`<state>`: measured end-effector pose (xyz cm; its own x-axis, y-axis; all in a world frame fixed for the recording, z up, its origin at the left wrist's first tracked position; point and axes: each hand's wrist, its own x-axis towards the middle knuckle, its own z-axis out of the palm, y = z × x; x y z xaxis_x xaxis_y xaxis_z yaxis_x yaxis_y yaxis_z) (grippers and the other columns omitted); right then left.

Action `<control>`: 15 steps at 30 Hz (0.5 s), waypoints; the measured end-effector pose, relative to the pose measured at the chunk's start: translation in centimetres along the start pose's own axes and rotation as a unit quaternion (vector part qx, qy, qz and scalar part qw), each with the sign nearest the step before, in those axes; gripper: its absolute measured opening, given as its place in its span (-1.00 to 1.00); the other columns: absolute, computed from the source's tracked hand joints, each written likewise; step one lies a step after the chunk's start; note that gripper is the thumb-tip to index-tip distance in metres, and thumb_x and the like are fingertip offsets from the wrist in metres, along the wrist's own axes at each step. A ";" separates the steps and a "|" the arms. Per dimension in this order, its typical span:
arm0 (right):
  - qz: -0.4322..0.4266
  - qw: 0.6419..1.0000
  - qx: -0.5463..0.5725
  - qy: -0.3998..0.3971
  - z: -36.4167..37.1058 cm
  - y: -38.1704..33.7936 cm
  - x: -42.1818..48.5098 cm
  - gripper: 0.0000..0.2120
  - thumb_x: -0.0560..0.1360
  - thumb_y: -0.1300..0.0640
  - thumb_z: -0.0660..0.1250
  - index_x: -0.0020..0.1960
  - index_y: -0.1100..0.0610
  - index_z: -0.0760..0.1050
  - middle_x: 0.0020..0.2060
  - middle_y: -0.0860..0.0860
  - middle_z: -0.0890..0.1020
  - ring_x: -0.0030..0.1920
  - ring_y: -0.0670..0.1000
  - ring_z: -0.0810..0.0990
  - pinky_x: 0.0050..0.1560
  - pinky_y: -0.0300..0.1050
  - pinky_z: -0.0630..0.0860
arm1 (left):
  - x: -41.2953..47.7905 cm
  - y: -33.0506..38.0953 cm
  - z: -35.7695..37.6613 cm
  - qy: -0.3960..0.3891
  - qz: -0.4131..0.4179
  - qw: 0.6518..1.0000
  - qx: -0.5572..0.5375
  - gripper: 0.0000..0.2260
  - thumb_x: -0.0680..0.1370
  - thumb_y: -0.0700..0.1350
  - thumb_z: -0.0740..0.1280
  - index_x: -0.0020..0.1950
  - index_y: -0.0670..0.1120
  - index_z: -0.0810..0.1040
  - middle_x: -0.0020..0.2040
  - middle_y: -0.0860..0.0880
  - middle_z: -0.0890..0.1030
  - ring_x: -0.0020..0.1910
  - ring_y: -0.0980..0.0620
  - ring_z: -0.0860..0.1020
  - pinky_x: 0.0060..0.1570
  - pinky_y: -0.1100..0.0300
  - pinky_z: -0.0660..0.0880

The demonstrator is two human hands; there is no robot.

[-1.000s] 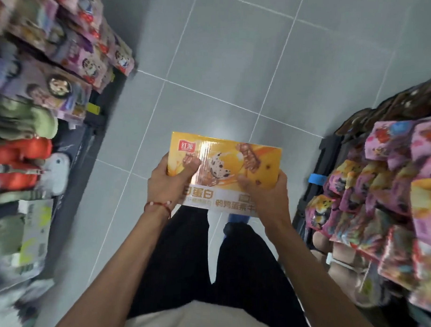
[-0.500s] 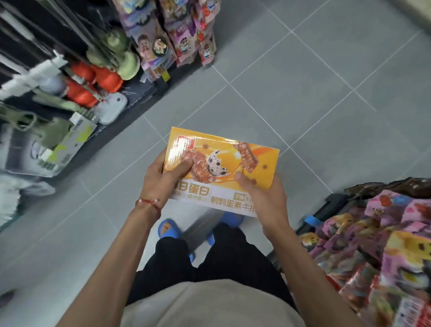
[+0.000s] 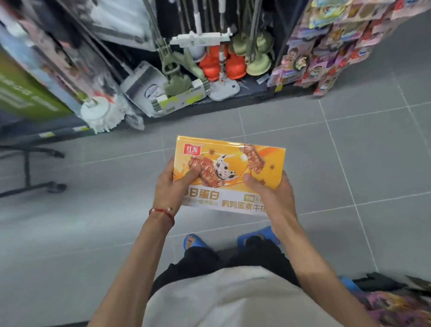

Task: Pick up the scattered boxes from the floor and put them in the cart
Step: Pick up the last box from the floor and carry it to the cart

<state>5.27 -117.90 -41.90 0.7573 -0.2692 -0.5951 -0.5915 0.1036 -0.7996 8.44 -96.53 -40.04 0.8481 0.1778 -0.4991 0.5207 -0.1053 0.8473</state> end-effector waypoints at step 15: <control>-0.040 0.969 -0.110 -0.217 29.1 -1.5 -5.7 -0.49 0.41 0.03 0.63 0.29 -0.06 0.53 0.05 -0.10 0.76 0.03 -0.06 0.75 0.14 0.01 0.63 | -1.0 -4.7 -27.9 0.219 -0.016 0.966 -0.139 -0.76 0.55 -0.08 0.44 0.21 -0.04 0.60 0.01 -0.01 0.72 -0.23 0.25 0.66 -0.36 0.49 0.46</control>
<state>9.88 -88.69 -39.67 0.8199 0.1653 -0.5482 -0.5348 -0.1209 -0.8363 2.38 -68.93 -38.49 0.6774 0.5801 -0.4524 0.4483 0.1621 0.8791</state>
